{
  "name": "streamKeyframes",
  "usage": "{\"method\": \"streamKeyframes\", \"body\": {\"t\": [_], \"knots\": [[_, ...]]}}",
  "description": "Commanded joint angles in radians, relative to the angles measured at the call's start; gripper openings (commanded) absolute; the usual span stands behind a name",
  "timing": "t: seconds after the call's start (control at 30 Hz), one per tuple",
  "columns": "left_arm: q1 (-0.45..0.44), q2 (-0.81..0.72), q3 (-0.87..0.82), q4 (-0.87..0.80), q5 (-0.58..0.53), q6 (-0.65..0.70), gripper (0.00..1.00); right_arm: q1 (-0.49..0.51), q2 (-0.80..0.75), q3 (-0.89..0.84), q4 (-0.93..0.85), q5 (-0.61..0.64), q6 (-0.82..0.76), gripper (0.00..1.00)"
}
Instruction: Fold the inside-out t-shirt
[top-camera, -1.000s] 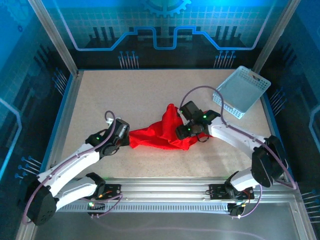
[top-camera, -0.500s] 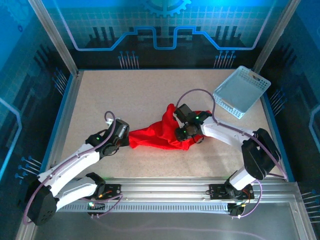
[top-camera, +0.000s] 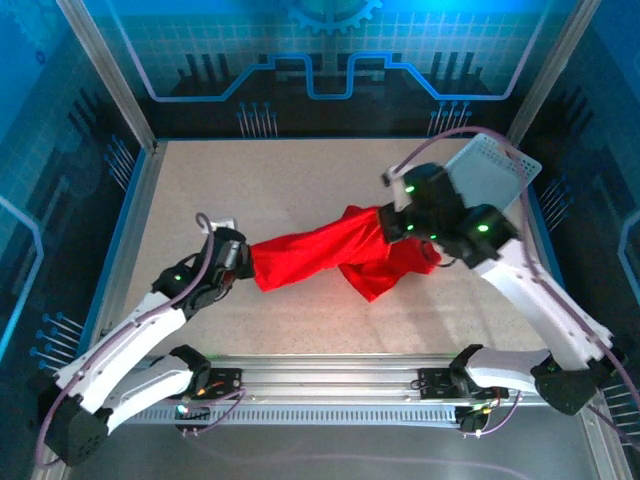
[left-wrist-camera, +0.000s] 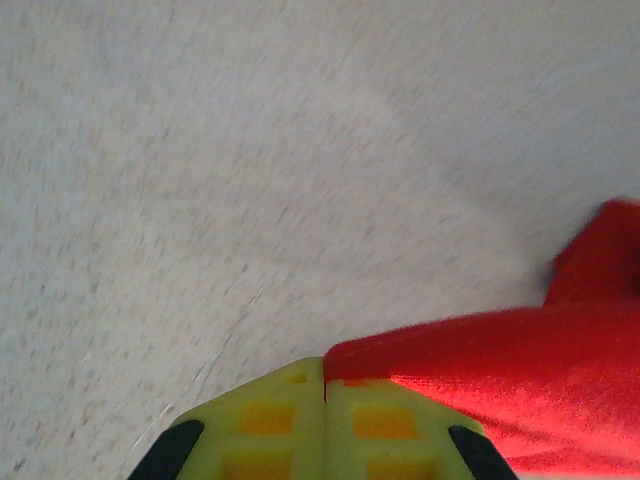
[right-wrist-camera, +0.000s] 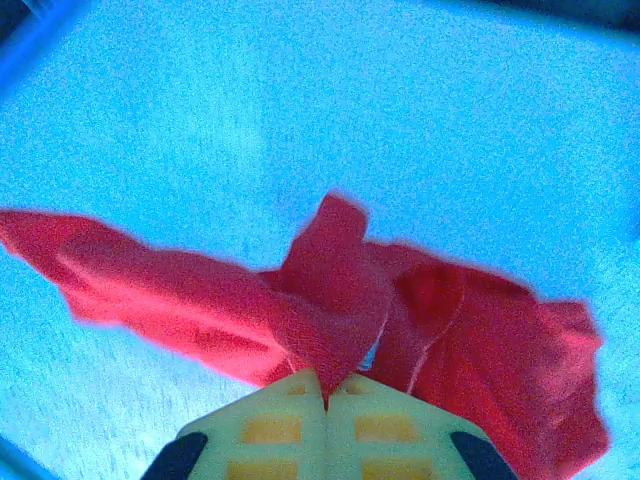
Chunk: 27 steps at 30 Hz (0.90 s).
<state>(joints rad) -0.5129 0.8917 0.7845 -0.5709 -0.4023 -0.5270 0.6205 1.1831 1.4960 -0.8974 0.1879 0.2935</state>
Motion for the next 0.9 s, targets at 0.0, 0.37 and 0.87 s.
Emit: {"method": "streamKeyframes", "body": {"t": [0.0,0.37,0.87], "knots": [[0.01,-0.061,0.117,0.013,0.036,0.081,0.0,-0.07,-0.046,0.165,-0.101,-0.002,-0.048,0.0],[0.011,-0.088,0.274,0.069,0.378,0.144,0.06,-0.097,-0.019,0.437,-0.115,-0.114,-0.066,0.0],[0.091,0.576,0.164,-0.046,0.391,0.046,0.07,-0.152,0.23,-0.203,0.125,-0.047,0.024,0.0]]}}
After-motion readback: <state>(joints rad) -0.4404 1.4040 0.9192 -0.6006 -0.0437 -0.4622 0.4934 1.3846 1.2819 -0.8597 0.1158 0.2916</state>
